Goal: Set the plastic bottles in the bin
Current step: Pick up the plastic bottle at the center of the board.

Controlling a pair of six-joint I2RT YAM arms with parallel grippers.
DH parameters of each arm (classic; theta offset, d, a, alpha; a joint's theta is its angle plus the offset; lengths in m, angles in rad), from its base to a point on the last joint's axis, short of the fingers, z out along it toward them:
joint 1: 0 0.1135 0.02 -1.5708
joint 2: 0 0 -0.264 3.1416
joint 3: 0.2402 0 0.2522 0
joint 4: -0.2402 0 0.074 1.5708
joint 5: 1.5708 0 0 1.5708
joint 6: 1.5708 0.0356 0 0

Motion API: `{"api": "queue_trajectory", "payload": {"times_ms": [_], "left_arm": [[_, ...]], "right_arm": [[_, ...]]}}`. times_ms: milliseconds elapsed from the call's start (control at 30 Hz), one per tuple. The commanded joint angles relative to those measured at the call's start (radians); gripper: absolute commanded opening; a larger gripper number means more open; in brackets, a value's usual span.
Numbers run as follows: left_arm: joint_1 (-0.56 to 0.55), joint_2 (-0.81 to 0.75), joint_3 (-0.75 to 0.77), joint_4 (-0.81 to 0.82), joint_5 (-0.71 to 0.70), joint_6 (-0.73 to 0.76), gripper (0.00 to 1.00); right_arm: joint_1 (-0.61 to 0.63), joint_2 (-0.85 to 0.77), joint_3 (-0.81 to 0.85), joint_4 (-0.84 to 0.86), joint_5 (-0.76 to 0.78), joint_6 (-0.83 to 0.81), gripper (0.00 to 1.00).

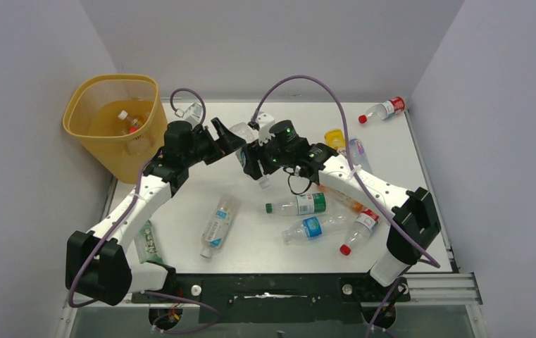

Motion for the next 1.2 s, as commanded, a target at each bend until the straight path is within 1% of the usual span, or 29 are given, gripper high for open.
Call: {"api": "queue_trajectory", "payload": {"times_ms": [0, 267, 333, 367, 567, 633, 700, 733, 800, 833, 867, 967, 1167], "left_arm": [[-0.001, -0.009, 0.039, 0.060, -0.011, 0.002, 0.86], [0.000, 0.013, 0.037, 0.146, 0.004, -0.070, 0.86], [0.000, 0.015, 0.028, 0.177, 0.011, -0.096, 0.84], [0.000, 0.017, 0.026, 0.191, 0.013, -0.105, 0.82], [0.000, 0.027, 0.043, 0.203, 0.026, -0.120, 0.59], [0.001, 0.029, 0.052, 0.194, 0.026, -0.111, 0.50], [0.004, 0.032, 0.062, 0.181, 0.024, -0.100, 0.46], [0.007, 0.034, 0.067, 0.176, 0.023, -0.095, 0.45], [0.016, 0.035, 0.077, 0.163, 0.023, -0.084, 0.44], [0.023, 0.038, 0.086, 0.154, 0.023, -0.075, 0.44], [0.032, 0.041, 0.096, 0.144, 0.025, -0.065, 0.44], [0.070, 0.052, 0.143, 0.104, 0.030, -0.027, 0.43], [0.174, 0.074, 0.314, -0.007, 0.036, 0.075, 0.43]], "right_arm": [[0.002, -0.073, 0.029, 0.069, -0.059, -0.004, 0.49], [0.002, -0.126, -0.040, 0.140, -0.114, 0.032, 0.49], [0.002, -0.133, -0.051, 0.156, -0.131, 0.039, 0.50], [0.003, -0.135, -0.053, 0.159, -0.134, 0.042, 0.50], [0.004, -0.136, -0.070, 0.165, -0.132, 0.047, 0.50], [0.003, -0.137, -0.073, 0.165, -0.128, 0.046, 0.51], [0.003, -0.139, -0.076, 0.164, -0.127, 0.047, 0.58], [0.005, -0.143, -0.078, 0.163, -0.123, 0.048, 0.66], [0.005, -0.155, -0.085, 0.163, -0.109, 0.051, 0.90], [0.005, -0.161, -0.087, 0.159, -0.102, 0.052, 1.00], [0.005, -0.166, -0.088, 0.156, -0.097, 0.052, 0.98], [0.006, -0.185, -0.089, 0.130, -0.069, 0.052, 0.98], [0.004, -0.278, -0.131, 0.107, -0.017, 0.059, 0.98]]}}
